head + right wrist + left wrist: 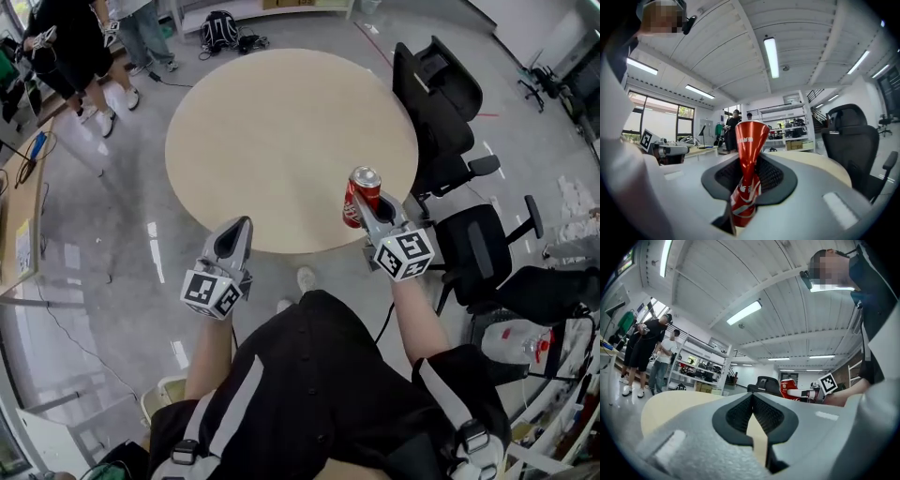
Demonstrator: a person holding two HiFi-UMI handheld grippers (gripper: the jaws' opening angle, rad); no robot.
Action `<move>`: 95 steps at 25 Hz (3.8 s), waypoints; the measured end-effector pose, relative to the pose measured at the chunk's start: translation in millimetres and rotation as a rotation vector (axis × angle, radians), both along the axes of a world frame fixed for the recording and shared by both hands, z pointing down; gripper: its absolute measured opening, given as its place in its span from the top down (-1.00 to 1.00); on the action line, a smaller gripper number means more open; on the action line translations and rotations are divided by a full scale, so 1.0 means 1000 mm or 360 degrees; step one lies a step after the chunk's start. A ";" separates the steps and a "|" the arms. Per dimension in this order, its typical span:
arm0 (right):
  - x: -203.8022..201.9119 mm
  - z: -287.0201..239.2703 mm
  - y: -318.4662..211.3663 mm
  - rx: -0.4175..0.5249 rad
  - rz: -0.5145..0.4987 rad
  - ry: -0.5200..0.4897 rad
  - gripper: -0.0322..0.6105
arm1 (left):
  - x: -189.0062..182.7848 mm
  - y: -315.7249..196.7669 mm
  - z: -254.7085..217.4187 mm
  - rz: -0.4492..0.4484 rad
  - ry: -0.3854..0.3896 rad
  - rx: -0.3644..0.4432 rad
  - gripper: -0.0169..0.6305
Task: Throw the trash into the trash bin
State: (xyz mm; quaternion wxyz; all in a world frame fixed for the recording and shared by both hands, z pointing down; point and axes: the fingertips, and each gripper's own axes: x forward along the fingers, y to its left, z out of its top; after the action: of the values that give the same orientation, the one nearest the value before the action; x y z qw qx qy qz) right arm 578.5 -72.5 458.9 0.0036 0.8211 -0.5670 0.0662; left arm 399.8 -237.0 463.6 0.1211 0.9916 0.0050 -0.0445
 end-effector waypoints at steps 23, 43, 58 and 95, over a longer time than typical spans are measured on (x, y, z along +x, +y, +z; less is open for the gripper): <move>-0.059 -0.040 0.139 0.0257 -0.0058 -0.0005 0.65 | -0.011 0.136 -0.019 0.0024 0.0042 0.0006 0.94; -0.183 -0.030 0.069 0.0276 -0.0756 -0.0111 0.65 | -0.218 0.132 -0.010 -0.0773 -0.0081 0.0023 0.94; -0.385 -0.038 -0.042 0.0278 -0.1409 -0.0179 0.65 | -0.449 0.114 -0.023 -0.1463 -0.0128 0.0050 0.94; -0.759 0.063 -0.044 -0.0296 -0.2421 -0.0259 0.65 | -0.774 0.264 0.078 -0.2565 -0.0177 -0.0499 0.94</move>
State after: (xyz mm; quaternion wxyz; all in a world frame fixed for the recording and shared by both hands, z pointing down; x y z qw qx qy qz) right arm -180.7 -116.7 522.1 0.0754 0.1942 -0.9660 0.1532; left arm -374.4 26.8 541.7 0.1892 0.6632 -0.7208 -0.0688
